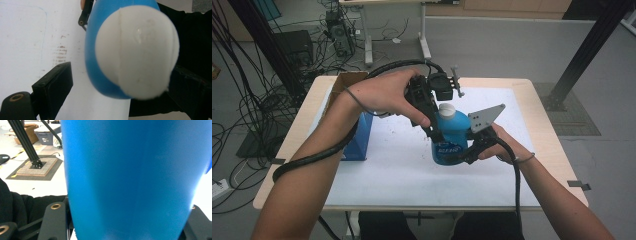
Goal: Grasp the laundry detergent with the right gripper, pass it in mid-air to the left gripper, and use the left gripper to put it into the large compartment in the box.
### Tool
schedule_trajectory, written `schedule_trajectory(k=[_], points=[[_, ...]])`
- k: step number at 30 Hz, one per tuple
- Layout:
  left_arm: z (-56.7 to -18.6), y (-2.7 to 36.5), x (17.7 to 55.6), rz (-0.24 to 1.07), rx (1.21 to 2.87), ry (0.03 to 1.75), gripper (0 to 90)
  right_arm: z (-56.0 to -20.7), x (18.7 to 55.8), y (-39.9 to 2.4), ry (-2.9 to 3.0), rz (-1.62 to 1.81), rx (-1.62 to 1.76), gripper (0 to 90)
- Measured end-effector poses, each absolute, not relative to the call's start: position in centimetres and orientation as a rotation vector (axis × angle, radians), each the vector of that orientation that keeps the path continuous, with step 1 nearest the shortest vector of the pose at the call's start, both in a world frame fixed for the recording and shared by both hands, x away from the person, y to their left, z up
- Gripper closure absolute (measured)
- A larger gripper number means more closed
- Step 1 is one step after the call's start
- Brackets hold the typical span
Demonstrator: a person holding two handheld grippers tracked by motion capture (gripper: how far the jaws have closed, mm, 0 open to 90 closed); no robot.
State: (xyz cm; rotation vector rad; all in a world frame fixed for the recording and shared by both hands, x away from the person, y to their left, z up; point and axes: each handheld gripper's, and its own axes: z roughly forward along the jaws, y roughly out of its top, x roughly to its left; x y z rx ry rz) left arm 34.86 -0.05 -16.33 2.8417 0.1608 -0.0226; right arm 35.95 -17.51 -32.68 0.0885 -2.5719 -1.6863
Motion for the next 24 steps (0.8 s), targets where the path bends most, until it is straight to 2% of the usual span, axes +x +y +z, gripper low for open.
schedule_trajectory(k=[24], points=[[-16.3, -1.5, 34.6, -0.013, 2.873, 0.12, 10.4, -32.7, 36.0, -16.2, -2.563, -1.682, 0.105, 40.3]])
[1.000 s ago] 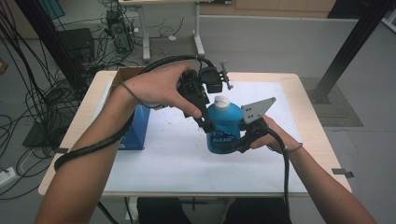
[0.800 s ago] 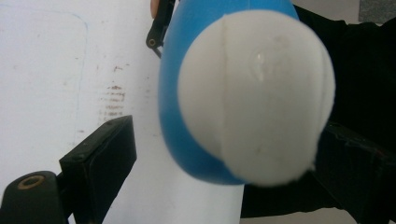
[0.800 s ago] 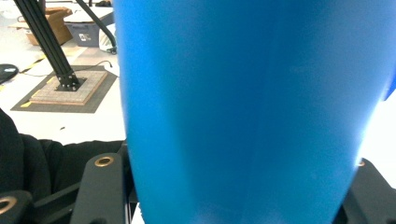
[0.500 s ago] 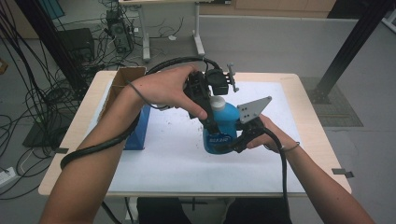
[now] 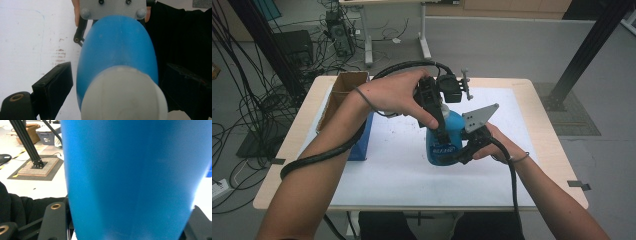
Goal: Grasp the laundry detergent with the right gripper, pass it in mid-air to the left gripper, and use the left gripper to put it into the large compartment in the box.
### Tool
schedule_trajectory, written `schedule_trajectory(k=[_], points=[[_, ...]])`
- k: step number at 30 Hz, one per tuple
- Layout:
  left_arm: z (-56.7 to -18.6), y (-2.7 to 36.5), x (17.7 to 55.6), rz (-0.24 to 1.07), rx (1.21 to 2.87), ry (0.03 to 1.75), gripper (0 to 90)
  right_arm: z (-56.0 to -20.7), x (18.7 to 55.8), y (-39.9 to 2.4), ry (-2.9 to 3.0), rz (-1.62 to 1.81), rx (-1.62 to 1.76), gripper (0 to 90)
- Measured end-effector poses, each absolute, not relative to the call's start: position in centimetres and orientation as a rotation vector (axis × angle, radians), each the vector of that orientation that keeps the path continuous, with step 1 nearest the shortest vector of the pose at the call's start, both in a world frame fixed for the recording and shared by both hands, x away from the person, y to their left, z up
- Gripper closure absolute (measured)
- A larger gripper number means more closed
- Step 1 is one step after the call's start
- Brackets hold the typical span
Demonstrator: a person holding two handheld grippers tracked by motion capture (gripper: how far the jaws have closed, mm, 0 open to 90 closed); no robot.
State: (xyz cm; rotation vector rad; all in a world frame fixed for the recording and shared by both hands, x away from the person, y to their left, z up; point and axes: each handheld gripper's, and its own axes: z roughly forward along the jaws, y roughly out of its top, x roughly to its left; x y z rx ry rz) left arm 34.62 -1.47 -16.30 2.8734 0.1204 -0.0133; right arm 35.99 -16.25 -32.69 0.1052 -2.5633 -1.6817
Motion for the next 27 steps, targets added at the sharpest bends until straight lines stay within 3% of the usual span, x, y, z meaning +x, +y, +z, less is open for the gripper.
schedule_trajectory(k=[27], points=[[-16.24, -1.9, 34.8, -0.029, 2.904, 0.117, 20.6, -32.67, 36.03, -16.34, -2.56, -1.688, 0.108, 40.3]])
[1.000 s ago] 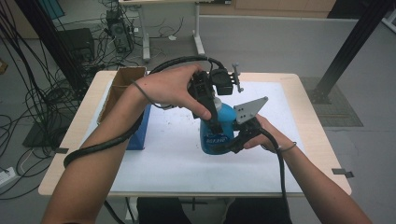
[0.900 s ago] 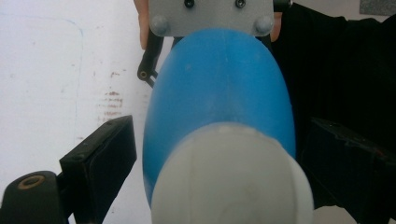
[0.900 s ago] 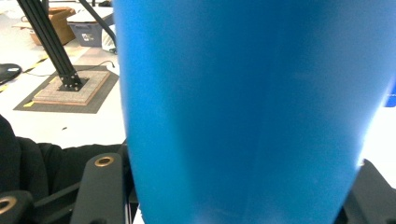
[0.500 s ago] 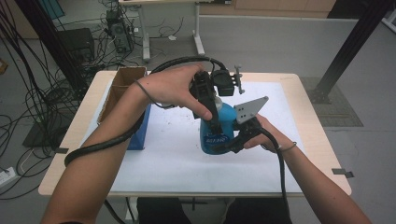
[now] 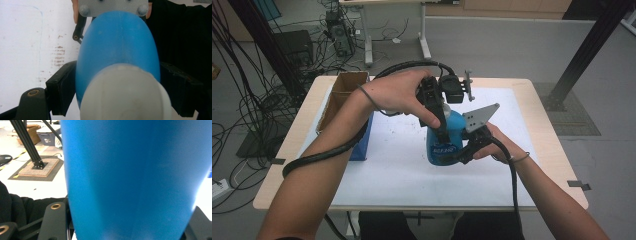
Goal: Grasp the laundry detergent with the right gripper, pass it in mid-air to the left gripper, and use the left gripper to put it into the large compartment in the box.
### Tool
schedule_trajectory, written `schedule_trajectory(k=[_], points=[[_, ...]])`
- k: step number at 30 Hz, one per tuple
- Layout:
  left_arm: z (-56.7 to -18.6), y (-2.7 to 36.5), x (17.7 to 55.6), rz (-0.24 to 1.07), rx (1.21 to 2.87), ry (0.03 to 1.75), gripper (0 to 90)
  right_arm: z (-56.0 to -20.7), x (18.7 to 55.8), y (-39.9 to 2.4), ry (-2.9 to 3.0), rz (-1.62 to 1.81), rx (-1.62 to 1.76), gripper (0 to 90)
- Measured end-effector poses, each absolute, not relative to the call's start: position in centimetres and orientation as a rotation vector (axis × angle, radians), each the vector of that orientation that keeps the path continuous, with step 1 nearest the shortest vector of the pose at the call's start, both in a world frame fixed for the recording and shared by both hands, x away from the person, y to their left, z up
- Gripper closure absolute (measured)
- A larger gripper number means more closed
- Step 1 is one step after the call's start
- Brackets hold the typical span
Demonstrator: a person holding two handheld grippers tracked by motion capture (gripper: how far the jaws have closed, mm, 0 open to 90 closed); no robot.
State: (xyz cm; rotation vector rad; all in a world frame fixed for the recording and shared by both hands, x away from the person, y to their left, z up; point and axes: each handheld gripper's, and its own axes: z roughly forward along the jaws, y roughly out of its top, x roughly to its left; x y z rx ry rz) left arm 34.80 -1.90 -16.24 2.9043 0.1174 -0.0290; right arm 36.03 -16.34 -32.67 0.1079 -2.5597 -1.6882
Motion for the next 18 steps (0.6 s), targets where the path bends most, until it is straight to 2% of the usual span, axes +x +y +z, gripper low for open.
schedule_trajectory(k=[18], points=[[-16.12, -2.02, 34.81, -0.029, 2.903, 0.122, 19.9, -32.64, 36.03, -16.47, -2.559, -1.692, 0.109, 40.3]])
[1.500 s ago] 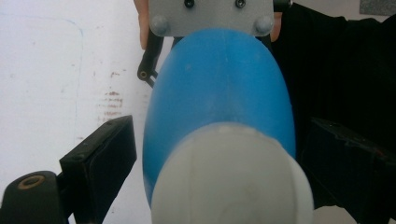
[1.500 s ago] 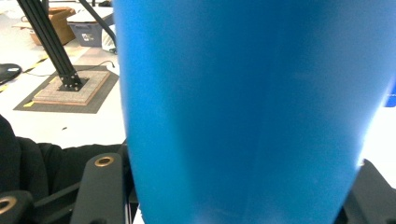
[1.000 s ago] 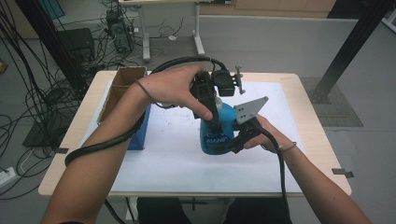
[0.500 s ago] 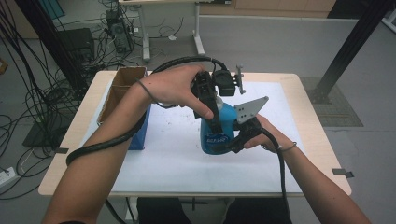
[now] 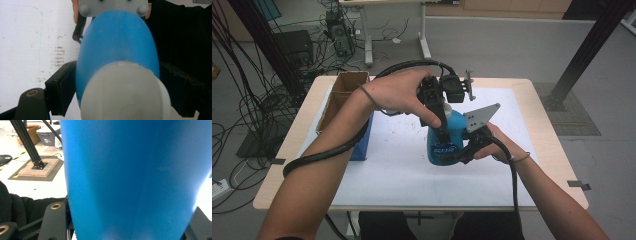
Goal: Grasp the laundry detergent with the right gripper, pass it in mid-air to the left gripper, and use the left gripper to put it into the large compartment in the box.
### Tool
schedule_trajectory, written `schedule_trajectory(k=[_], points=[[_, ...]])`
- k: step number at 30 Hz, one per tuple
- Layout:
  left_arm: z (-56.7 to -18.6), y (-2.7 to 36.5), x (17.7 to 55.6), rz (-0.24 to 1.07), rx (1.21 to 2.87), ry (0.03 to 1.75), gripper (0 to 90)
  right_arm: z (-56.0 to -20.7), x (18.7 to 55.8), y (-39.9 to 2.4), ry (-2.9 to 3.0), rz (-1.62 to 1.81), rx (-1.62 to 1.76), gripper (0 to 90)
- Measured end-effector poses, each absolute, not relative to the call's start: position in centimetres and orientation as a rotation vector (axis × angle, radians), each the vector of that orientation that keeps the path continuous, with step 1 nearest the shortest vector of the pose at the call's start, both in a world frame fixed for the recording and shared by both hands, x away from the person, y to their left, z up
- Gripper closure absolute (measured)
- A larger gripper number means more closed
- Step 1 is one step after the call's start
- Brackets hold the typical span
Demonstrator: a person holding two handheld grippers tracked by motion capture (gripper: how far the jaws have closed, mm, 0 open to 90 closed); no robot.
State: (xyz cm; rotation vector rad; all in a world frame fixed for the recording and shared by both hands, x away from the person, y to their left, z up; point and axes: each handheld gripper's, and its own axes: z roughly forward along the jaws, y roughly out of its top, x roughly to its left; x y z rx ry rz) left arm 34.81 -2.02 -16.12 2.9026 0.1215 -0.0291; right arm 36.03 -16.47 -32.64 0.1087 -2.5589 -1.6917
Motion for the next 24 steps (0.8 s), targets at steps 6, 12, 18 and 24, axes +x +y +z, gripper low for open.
schedule_trajectory(k=[6, 12, 18, 24], points=[[-16.14, -2.06, 34.77, -0.034, 2.904, 0.122, 19.7, -32.65, 36.01, -16.51, -2.554, -1.694, 0.11, 40.3], [-16.22, -2.09, 34.79, -0.034, 2.908, 0.128, 19.1, -32.68, 35.99, -16.53, -2.557, -1.692, 0.111, 40.3], [-16.14, -2.14, 34.77, -0.035, 2.908, 0.125, 19.0, -32.67, 36.02, -16.59, -2.557, -1.695, 0.108, 40.3], [-16.2, -2.11, 34.88, -0.036, 2.908, 0.13, 18.9, -32.65, 36.06, -16.61, -2.558, -1.694, 0.109, 40.3]])
